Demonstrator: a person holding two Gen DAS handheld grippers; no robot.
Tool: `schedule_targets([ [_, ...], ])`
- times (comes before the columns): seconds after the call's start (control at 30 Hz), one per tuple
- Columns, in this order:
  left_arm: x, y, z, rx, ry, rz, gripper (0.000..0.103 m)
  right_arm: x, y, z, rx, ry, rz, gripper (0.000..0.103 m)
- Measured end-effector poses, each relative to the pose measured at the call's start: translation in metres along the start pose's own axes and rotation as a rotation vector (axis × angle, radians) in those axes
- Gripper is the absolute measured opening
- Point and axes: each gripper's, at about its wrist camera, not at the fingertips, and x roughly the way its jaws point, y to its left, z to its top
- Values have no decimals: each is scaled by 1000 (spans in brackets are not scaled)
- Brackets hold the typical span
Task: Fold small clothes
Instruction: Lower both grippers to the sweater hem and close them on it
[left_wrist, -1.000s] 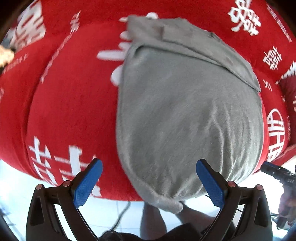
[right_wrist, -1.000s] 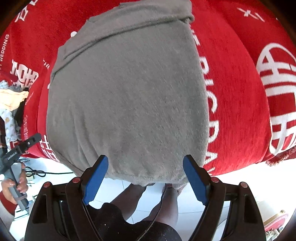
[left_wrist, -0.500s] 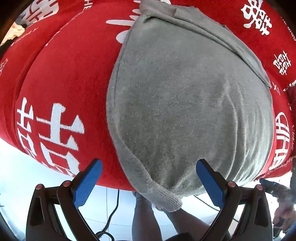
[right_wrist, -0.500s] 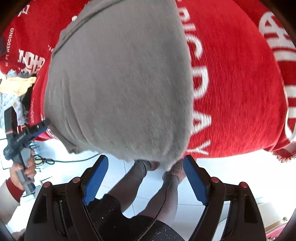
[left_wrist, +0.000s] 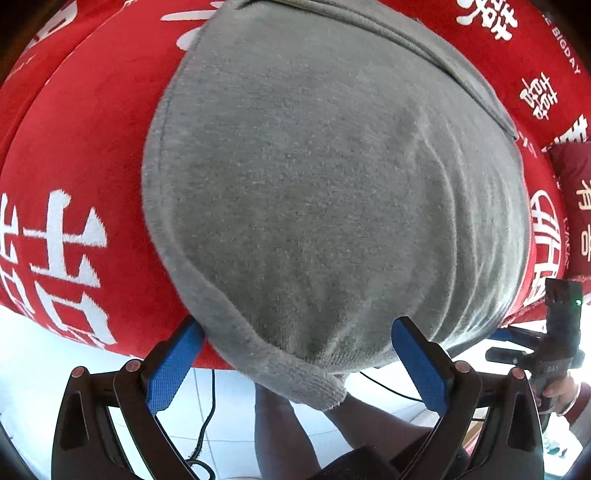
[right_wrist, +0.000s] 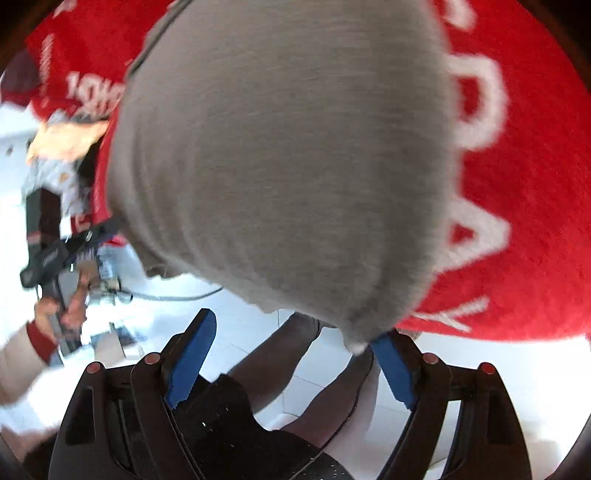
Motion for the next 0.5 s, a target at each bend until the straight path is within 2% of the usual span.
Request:
schedule_targets([
  [0.13, 9, -7, 4, -5, 16, 10, 102, 12, -4, -7, -23, 22, 23, 86],
  [0.2, 8, -4, 3, 5, 14, 29, 95, 14, -10, -8, 25, 17, 67, 86],
  [0.27, 5, -2, 3, 7, 9, 54, 84, 10, -16, -10, 67, 1, 109, 85],
  [0.33, 1, 3, 2, 2, 3, 65, 72, 11, -20, -11, 123, -14, 143, 73],
  [0.37, 0, 6, 3, 1, 2, 66, 64, 15, -23, -11, 160, -9, 143, 57],
  [0.4, -1, 10, 2, 2, 1, 70, 59, 19, -29, -11, 208, 2, 139, 32],
  [0.43, -2, 13, 2, 7, 2, 79, 48, 23, -36, -12, 269, 14, 125, 19],
  [0.47, -5, 16, 3, 14, 7, 71, 35, 25, -36, -13, 289, 15, 120, 13],
  [0.5, -6, 21, 2, 13, 14, 54, 29, 25, -35, -14, 292, 8, 130, 9],
])
